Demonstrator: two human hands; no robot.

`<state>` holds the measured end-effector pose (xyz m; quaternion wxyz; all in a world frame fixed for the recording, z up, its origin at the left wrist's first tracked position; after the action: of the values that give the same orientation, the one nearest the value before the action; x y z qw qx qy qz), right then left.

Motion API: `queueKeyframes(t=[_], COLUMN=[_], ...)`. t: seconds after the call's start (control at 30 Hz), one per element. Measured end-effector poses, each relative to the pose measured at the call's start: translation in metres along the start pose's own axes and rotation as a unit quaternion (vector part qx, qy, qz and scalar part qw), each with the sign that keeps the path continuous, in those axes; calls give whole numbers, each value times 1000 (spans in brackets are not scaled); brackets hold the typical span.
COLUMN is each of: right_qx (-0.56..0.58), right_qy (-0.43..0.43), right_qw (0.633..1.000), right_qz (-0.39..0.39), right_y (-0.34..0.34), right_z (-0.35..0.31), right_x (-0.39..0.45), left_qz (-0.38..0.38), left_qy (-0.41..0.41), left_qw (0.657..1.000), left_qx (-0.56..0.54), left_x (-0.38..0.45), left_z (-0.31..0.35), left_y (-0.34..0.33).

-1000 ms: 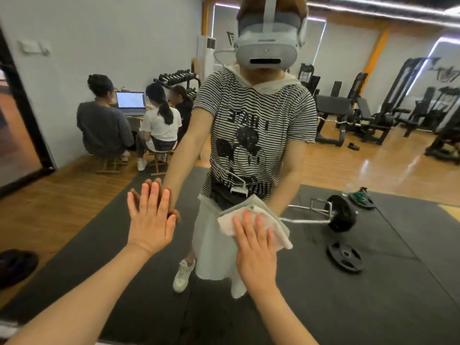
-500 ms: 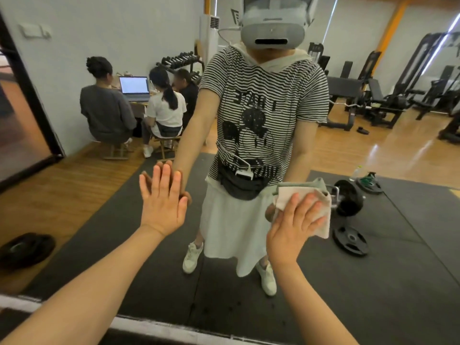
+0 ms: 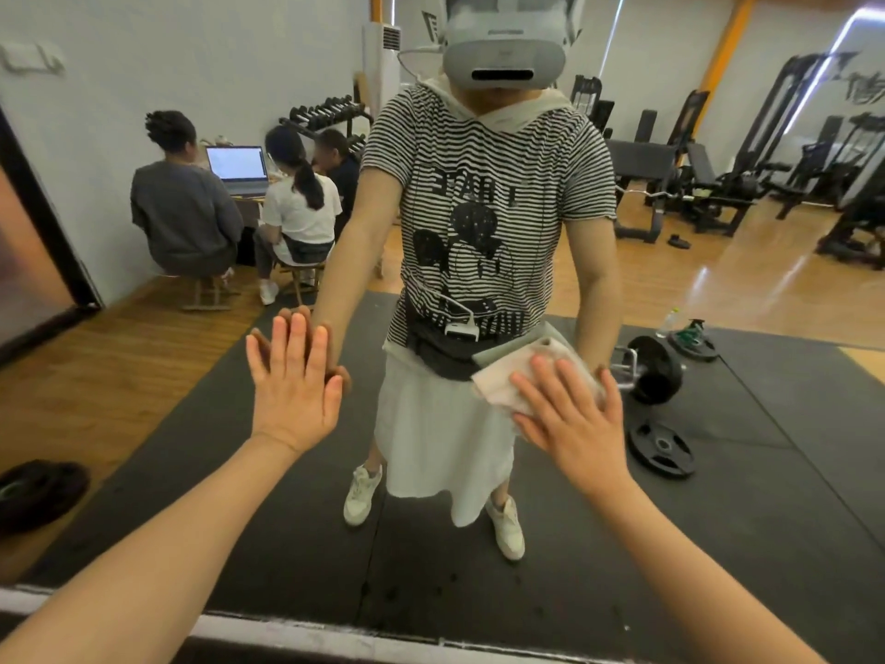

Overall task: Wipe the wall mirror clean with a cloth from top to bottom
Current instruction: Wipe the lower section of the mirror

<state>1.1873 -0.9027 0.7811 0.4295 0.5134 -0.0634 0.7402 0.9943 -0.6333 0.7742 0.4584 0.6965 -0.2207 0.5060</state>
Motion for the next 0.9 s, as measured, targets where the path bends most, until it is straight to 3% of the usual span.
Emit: queueKeyframes(t=[0.27,0.47,0.67,0.8,0.9], right_qx=[40,109,143,143,159], right_qy=[-99,-145,-250,-298,-379], right_qw=[994,983,957,941,909], right_qz=[6,-9,-39,-71,-77], right_y=[-15,-20,-13,-5,2], right_z=[-32,-105,-127,-129,-145], right_x=[-1,30,40,46,56], left_qz=[-2,1,1,-32,-75], left_qy=[-6,-20,-20,-37,-52], left_qw=[1000,1000,999,997,993], left_qx=[0,-6,-32,-61,-76], left_x=[0,-2,-3,-4,-3], left_z=[1,0,-1,-4,-12], left_y=[0,-3,4,14,25])
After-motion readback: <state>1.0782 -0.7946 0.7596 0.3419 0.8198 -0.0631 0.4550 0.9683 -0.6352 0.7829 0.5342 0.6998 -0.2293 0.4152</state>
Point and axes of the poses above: each hand's wrist, its own x-axis towards the middle knuckle, its own y-axis out of the back of the hand, z = x × y, the point moved 2 cm from there along x, towards the middle knuckle, and after that the axes turned 3 degrees about z, right-handed, at the moved point
